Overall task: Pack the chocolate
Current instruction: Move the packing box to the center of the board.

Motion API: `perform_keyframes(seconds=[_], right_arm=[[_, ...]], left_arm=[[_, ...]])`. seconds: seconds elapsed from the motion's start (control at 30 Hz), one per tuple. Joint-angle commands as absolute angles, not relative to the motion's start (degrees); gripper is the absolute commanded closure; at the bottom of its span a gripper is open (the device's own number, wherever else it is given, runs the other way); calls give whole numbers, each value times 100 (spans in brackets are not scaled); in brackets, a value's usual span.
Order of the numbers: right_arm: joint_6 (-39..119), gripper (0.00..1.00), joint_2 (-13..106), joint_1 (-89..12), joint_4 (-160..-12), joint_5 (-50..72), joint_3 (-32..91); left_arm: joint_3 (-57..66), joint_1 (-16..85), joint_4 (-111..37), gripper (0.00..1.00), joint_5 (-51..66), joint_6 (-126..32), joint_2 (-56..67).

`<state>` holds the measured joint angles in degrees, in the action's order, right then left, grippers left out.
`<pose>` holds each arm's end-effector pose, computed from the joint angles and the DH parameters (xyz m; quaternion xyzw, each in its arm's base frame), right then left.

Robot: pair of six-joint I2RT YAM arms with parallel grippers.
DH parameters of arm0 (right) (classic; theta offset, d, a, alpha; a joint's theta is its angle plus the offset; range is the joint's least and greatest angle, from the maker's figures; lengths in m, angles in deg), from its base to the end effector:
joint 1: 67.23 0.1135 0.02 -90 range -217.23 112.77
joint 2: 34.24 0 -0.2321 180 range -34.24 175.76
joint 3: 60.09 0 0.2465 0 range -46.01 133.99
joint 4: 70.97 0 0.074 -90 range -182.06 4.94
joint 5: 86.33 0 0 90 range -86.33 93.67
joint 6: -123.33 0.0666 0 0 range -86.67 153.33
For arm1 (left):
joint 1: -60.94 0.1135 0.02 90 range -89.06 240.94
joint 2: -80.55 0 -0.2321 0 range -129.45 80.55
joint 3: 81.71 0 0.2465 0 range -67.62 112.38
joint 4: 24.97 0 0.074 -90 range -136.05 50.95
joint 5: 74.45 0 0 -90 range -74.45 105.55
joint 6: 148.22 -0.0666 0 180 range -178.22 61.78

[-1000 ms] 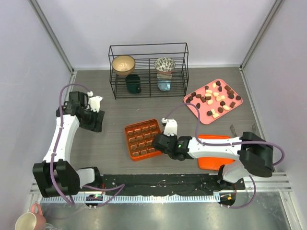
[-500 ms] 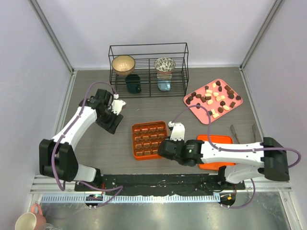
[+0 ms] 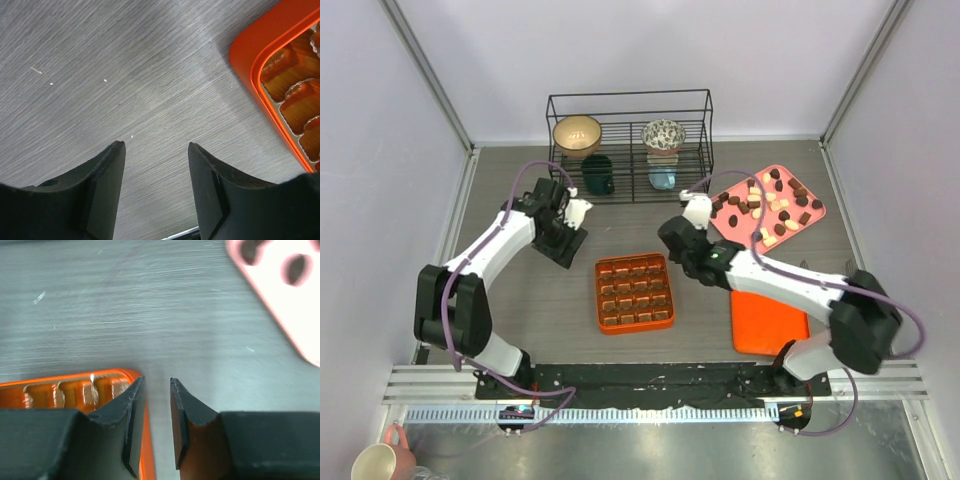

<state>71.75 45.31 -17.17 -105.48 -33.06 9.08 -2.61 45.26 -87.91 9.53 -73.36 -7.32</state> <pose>0.2299 0.2126 0.2074 0.0314 0.8842 0.0455 0.4638 0.2860 -0.0875 0.1747 0.2700 0.9483 -0.0526 0.1585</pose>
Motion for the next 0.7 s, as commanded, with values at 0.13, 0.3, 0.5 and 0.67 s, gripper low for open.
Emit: perform_keyframes(seconds=[0.13,0.3,0.5,0.67], right_arm=[[5979,70,6164,-1678,-8358,-2622,1683],[5830,70,6770,-1670,-8014,-2385,1894],[5794,71,7088,-1678,-7943,-2147,1991],[5996,73,7141,-1669,-8180,-2032,1781]], left_arm=[[-566,4512,-8554,41,1045,-7141,-233],[-654,4529,-8590,41,975,-7018,-13],[-785,4529,-8563,41,1124,-6912,198],[-969,4529,-8651,38,931,-7043,487]])
